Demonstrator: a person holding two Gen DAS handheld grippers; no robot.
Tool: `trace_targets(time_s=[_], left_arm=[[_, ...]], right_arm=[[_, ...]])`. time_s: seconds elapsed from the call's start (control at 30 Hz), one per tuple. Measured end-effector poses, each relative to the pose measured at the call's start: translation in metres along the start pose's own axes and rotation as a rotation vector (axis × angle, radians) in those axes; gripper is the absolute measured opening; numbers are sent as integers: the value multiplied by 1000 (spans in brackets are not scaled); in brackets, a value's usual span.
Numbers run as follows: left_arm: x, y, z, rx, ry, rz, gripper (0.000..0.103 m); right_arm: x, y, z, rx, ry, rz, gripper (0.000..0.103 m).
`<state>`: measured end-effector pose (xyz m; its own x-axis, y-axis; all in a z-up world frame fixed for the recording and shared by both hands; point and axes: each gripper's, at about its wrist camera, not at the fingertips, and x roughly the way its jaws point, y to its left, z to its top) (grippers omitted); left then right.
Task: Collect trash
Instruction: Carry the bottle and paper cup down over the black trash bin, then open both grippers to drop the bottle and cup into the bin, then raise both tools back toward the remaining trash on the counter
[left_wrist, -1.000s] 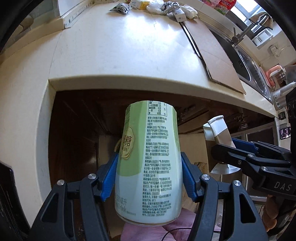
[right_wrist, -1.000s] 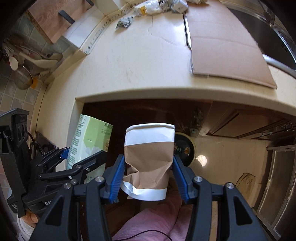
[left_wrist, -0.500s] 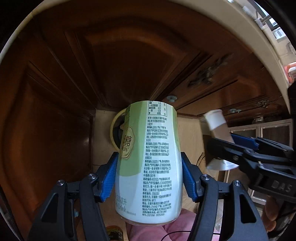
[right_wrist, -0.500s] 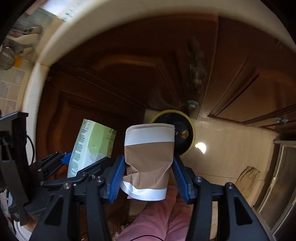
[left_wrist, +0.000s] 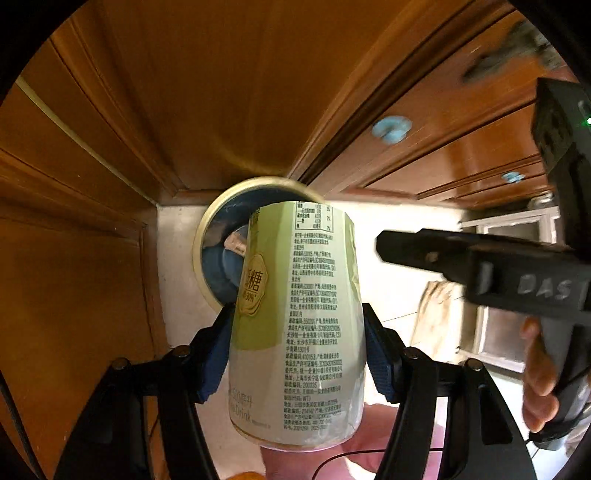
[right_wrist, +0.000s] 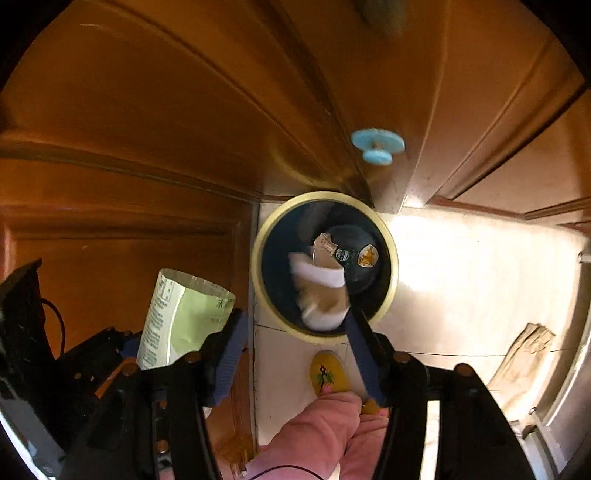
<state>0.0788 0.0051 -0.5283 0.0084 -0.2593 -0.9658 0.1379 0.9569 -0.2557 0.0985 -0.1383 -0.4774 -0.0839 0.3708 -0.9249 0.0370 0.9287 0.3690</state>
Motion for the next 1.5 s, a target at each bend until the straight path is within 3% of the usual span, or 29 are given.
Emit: trace_targets(time_s=[0.23,0.6,1.0,1.5], left_arm=[[26,3,9,-22,9,44,90],[-8,10,15,-97,-8,54,90],[-127,-20,3,-109,-66,15,90],[-301,-65,12,-35,-269,24,90]], right_arm=[[20,-13,-4,29,14,-23,60],[-13,-10,-19,51,3,-55,60],[-105,23,-44,60,-4,-63,60],[-259,66,-56,67,-144,-60,60]])
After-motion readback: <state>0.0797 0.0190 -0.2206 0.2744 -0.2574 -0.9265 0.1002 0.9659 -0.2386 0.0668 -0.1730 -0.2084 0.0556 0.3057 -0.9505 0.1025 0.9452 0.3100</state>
